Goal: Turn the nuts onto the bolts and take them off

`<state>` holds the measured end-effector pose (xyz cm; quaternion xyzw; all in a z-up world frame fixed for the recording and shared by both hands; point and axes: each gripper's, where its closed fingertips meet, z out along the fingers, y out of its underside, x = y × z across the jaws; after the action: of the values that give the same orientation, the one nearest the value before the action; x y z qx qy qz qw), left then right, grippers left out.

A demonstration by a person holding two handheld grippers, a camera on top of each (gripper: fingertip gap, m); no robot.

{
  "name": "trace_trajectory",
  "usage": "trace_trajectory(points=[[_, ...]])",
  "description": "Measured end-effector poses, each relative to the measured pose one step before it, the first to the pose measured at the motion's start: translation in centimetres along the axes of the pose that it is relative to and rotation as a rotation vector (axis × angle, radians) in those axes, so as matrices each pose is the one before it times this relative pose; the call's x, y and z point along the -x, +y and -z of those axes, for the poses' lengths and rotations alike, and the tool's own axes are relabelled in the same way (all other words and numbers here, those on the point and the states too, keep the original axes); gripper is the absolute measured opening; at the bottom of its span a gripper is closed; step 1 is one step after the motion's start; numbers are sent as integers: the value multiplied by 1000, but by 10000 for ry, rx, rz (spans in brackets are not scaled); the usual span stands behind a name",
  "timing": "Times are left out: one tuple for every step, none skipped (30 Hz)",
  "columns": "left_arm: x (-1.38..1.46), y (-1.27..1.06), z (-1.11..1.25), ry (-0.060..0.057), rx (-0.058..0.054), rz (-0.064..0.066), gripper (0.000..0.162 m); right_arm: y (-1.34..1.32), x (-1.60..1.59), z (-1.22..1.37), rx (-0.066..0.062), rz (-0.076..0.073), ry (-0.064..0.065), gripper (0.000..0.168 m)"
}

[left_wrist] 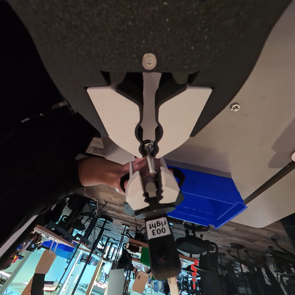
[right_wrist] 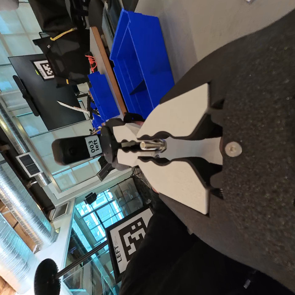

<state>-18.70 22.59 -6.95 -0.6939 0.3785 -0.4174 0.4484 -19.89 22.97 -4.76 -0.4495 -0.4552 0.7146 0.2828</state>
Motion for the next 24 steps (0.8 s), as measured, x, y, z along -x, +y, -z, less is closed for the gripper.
trace_trajectory(points=[[-21,133,-192,66,44,41,9,174,74,53,167,99,68,18],[-19,44,-144,49,-18,19,9,265,-122,91,208,87,165,17],[20,-47,-100,24,-89,23,9,299,-84,77,236,71,113,15],[-69,-13,-85,91,-41,34,9,188,-47,94,147,61,81,12],[43,-4,-86,4,-38,5,9,31,-67,116,20,37,84,10],[-25,53,-124,38,17,13,9,77,-19,43,54,-47,13,9],[12,144,-156,5,66,21,9,156,-38,55,138,-95,28,9],[209,58,-146,-158,-15,21,9,60,-190,118,122,31,154,9],[346,-98,-88,-274,-154,59,9,-42,-291,139,45,137,243,9],[334,-25,-32,-285,-103,32,9,-88,-297,107,20,114,229,9],[293,145,-19,-271,1,-32,19,-165,-275,124,-20,40,201,9],[376,228,-46,-325,40,41,34,-299,-96,128,-95,22,63,9],[168,224,-87,-146,12,95,41,-278,154,60,-72,23,-107,9],[38,189,-103,-24,-25,107,42,-121,41,-12,37,6,-14,9],[121,137,-100,-77,-60,54,41,23,-95,-96,123,-11,67,9],[155,54,-65,-96,-106,25,39,15,-94,-110,88,2,78,9],[74,36,-30,-37,-69,0,35,-39,-261,-106,17,-7,206,9],[329,-71,17,-237,-103,-27,33,10,-333,-84,32,-36,274,9],[337,-222,85,-291,-200,-101,32,-29,-235,-56,-16,-9,236,9],[189,-290,126,-217,-247,-97,31,-104,-146,-36,-88,12,193,9],[22,-169,72,-84,-158,-60,31,-168,-73,-24,-134,-16,143,9],[94,-117,39,-122,-114,-29,30,-172,-12,-27,-146,-38,88,9],[43,-89,-5,-93,-112,-41,30,-127,-15,-45,-106,-85,59,9],[-77,42,-43,0,-16,-73,30,-153,-82,-44,-130,-108,91,9]])
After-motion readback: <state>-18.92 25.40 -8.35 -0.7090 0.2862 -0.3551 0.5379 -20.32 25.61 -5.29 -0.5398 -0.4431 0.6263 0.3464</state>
